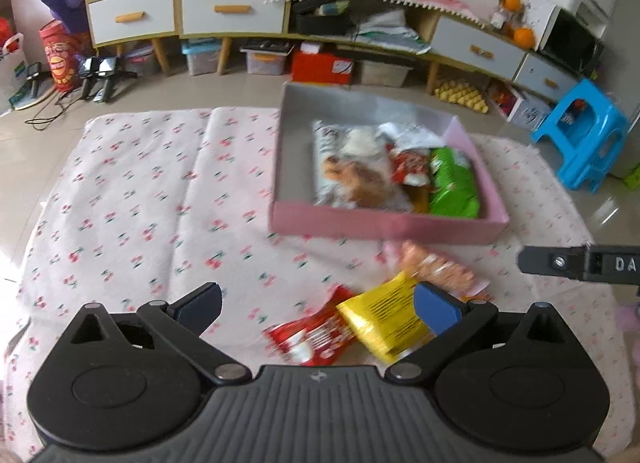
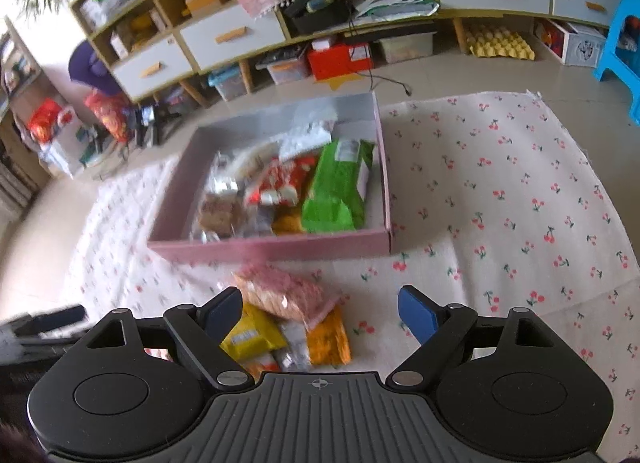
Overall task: Organize snacks
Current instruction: 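Move both tools back over the remaining snack pile, then grasp the red candy pack with the left tool while the right tool grasps the pink wafer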
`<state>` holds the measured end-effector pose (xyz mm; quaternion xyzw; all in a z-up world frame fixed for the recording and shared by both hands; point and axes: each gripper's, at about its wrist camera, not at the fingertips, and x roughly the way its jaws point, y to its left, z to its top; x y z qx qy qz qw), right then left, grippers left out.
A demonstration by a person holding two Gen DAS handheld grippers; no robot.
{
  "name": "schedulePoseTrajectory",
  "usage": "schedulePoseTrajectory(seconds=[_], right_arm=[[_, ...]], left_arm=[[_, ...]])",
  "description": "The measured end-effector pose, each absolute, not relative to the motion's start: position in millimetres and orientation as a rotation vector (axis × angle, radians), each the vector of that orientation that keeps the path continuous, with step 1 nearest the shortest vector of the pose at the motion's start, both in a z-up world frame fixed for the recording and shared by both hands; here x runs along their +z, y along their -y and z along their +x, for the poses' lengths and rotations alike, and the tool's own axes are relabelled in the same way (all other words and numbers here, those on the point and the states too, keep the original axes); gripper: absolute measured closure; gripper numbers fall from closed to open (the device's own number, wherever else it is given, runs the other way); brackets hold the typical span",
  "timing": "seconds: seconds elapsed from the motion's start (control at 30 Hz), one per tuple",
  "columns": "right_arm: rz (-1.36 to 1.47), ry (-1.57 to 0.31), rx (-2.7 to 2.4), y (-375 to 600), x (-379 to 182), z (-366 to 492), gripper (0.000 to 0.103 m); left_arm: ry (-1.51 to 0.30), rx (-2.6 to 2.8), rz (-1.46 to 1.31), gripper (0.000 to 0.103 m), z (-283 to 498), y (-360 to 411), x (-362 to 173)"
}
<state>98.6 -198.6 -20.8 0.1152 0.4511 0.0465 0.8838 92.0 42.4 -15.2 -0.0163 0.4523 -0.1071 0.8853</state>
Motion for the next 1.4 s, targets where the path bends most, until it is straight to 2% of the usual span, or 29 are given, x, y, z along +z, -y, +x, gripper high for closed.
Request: schedulePoseTrajectory(seconds=[0.37, 0.83, 1.0, 1.17, 1.2, 1.4], right_arm=[[0.032, -0.975, 0.156, 171.9, -36.1, 93.0, 0.016], [-0.051, -0.969, 0.296, 170.6, -61.3, 106.4, 0.016], [-0.036, -0.987, 0.31, 173.0, -69.5, 115.1, 0.016], [-0.024, -0.983, 0.33, 173.9, -74.4, 122.3, 0.016], [-0.018, -0.98, 0.331, 174.3, -74.9, 123.8, 0.016], [0.038, -0.981, 0.3, 178.6, -82.2, 136.6, 0.016]], left_arm=[[-0.927, -0.341, 0.153, 0.002, 80.7, -43.0, -33.2], [-0.968, -0.471, 0.261, 0.024, 85.5, -35.4, -62.3], [-0.951, -0.469, 0.284, 0.04, 90.4, -35.0, -68.8], [-0.959, -0.475, 0.279, 0.044, 96.5, -36.1, -74.2], [-0.959, -0.474, 0.274, 0.048, 97.6, -36.7, -74.3], [-0.972, -0.44, 0.261, 0.055, 101.0, -38.8, -70.7]])
